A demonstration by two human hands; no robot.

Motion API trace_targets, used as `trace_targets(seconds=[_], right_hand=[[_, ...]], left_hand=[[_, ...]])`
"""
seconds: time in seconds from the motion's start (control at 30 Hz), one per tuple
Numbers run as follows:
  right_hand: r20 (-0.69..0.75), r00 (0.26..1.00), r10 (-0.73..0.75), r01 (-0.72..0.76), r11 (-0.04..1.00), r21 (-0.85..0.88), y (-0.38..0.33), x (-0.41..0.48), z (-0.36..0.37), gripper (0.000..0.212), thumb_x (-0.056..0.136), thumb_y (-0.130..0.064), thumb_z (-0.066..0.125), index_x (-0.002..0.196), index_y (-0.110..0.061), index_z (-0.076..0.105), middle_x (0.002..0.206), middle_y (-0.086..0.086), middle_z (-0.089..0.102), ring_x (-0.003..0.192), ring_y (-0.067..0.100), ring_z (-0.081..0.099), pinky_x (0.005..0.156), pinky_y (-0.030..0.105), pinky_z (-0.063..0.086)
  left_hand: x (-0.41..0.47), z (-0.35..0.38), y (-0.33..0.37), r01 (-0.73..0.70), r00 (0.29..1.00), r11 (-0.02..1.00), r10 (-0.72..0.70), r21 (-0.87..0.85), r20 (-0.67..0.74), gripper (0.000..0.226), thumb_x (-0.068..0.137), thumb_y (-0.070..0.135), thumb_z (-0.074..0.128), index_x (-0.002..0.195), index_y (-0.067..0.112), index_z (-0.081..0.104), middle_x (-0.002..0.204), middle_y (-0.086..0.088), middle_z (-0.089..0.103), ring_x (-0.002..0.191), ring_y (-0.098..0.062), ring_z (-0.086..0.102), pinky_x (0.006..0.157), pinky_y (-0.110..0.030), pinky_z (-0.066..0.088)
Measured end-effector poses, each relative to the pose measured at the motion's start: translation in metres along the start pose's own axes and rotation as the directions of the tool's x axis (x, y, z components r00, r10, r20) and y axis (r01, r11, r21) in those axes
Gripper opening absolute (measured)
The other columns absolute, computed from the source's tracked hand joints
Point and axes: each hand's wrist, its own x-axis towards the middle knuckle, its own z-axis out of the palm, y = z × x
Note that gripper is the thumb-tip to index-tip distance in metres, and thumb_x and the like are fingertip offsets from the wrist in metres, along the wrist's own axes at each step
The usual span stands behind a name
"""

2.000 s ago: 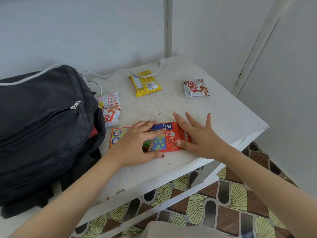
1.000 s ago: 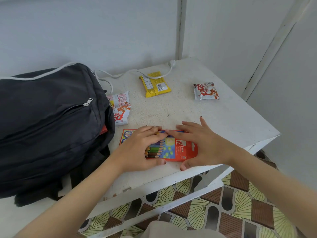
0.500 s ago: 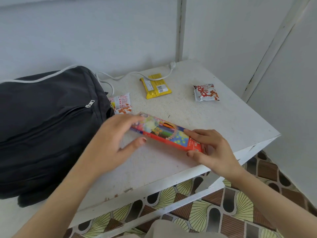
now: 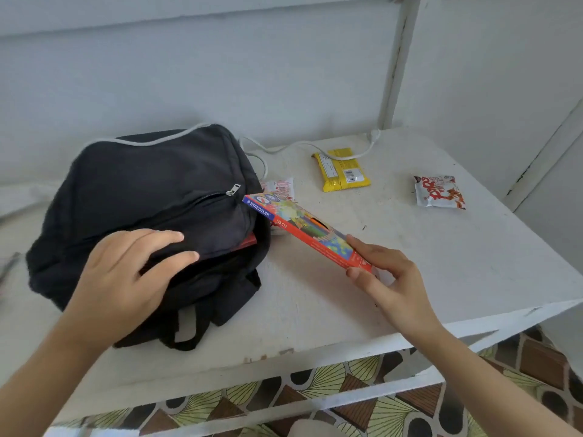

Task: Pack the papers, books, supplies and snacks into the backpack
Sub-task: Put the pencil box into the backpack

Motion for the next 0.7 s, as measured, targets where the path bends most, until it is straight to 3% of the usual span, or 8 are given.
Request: trace_targets(seconds=[0.1,0.27,0.4,0.53,0.63,0.7], right_hand=[[-0.003,1.0,0.014,-0.014,1.0,0.024,-0.003,0.005,0.017,0.037,0.067,-0.049,0.063,0.104,-0.043,0.064,0.091,-0.008,0.067,0.073,-0.01,0.051,0.063,0.021,0.042],[-0.055,0.998,0.018,-0.015,0.999,0.046,-0.009,0.01,0.042,0.036,0.069,-0.049,0.062,0.105,-0.044,0.064,0.089,-0.001,0.065,0.069,-0.003,0.048,0.055,0.031,0.043],[-0.128,0.99,0.058,-0.047,0.995,0.088,-0.014,0.008,0.057,0.038,0.068,-0.052,0.06,0.105,-0.044,0.064,0.087,-0.012,0.068,0.069,-0.004,0.051,0.052,0.014,0.04],[-0.209,0.973,0.092,-0.078,0.994,0.071,-0.022,0.001,0.068,0.038,0.066,-0.053,0.059,0.103,-0.045,0.063,0.084,-0.024,0.067,0.072,-0.007,0.052,0.056,0.01,0.042],[-0.253,0.962,0.1,-0.093,0.995,0.04,-0.029,-0.006,0.076,0.039,0.066,-0.054,0.058,0.103,-0.045,0.063,0.084,-0.027,0.066,0.074,-0.009,0.053,0.056,0.012,0.043],[-0.279,0.955,0.104,-0.103,0.994,0.02,-0.033,-0.01,0.082,0.04,0.065,-0.055,0.057,0.103,-0.043,0.063,0.085,-0.029,0.066,0.075,-0.009,0.054,0.058,0.008,0.042]], left_hand=[[0.002,-0.001,-0.015,-0.078,0.99,0.995,0.084,0.065,-0.109,0.02,0.091,0.0,0.047,0.103,0.011,0.058,0.098,-0.012,0.052,0.074,-0.03,0.053,0.062,-0.04,0.041],[0.019,0.009,-0.055,-0.053,0.991,0.983,0.074,0.178,-0.116,0.035,0.094,-0.003,0.035,0.1,0.006,0.068,0.094,-0.013,0.064,0.078,-0.03,0.05,0.066,-0.04,0.04],[0.025,0.018,-0.082,-0.026,1.0,0.983,0.026,0.18,0.003,0.026,0.093,0.011,0.046,0.106,0.004,0.067,0.096,-0.011,0.069,0.084,-0.033,0.057,0.073,-0.042,0.04],[0.014,0.019,-0.083,0.007,0.967,0.993,-0.037,0.117,0.251,0.062,0.081,0.049,0.051,0.127,0.007,0.054,0.097,-0.01,0.068,0.081,-0.032,0.057,0.075,-0.041,0.035],[0.017,0.019,-0.095,0.039,0.946,0.998,-0.054,0.054,0.32,0.071,0.074,0.033,0.071,0.133,0.008,0.042,0.078,-0.008,0.067,0.068,-0.03,0.06,0.074,-0.04,0.039],[0.028,0.017,-0.107,0.12,0.925,0.99,-0.082,-0.08,0.371,0.079,0.076,0.025,0.073,0.139,0.013,0.028,0.076,-0.007,0.067,0.065,-0.028,0.06,0.072,-0.039,0.047]])
